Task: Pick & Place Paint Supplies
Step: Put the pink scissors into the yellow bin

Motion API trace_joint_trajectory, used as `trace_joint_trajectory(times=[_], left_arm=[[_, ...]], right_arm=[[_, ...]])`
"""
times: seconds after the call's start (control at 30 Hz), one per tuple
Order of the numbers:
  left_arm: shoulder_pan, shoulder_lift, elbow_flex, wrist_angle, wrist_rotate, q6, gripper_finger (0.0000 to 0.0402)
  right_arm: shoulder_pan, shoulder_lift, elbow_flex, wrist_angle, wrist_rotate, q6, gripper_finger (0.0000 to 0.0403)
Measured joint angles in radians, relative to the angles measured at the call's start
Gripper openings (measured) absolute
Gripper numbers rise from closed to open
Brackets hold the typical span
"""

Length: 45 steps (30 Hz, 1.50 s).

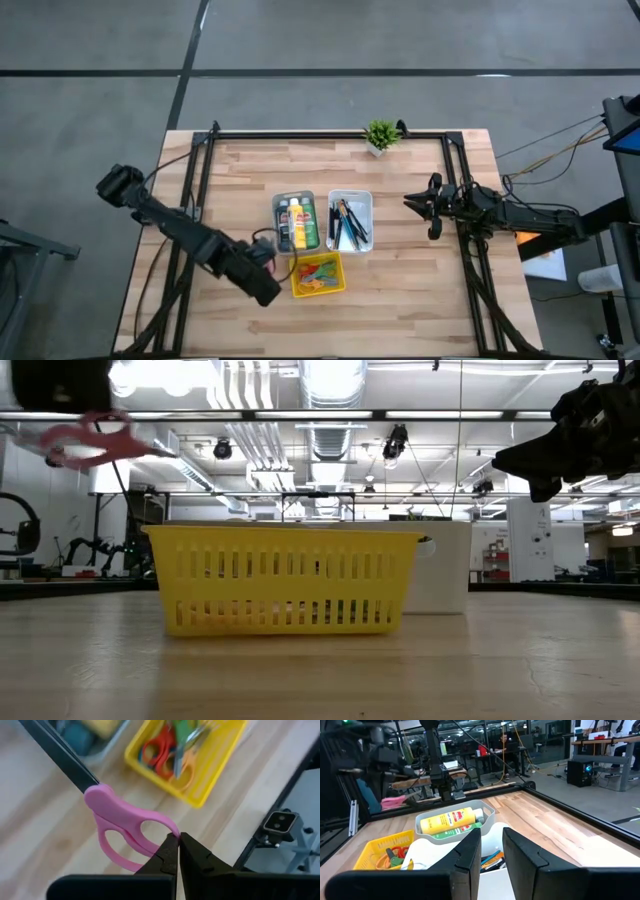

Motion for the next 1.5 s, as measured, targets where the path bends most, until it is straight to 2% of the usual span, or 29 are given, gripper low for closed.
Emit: trace_joint_trajectory(times=[0.3,0.7,1.1,1.27,1.5], left_arm=[[0.120,0.000,0.059,0.060,-0.003,0.405,0.0005],[0.154,0.003,0.050,0.247,-0.015,0.970,0.0005],[0.182,0.195,0.052,0.289,0.007,1.000,0.0005],[0.183,0.256,0.052,0.301,0.130,1.030,0.0005],[0.182,0.325,0.053,0.324,0.193,1.071,0.0005]], right_arm=[[0.000,0.000,0.000,0.000,0.000,0.000,0.0078],[0.000,0.000,0.000,0.000,0.000,0.000,0.0078],[0.000,0.000,0.000,0.000,0.000,0.000,0.0078],[0.000,0.001,0.000,-0.001,0.000,0.000,0.0078],[0.000,-0.001,0.000,0.000,0.000,0.000,0.0078]])
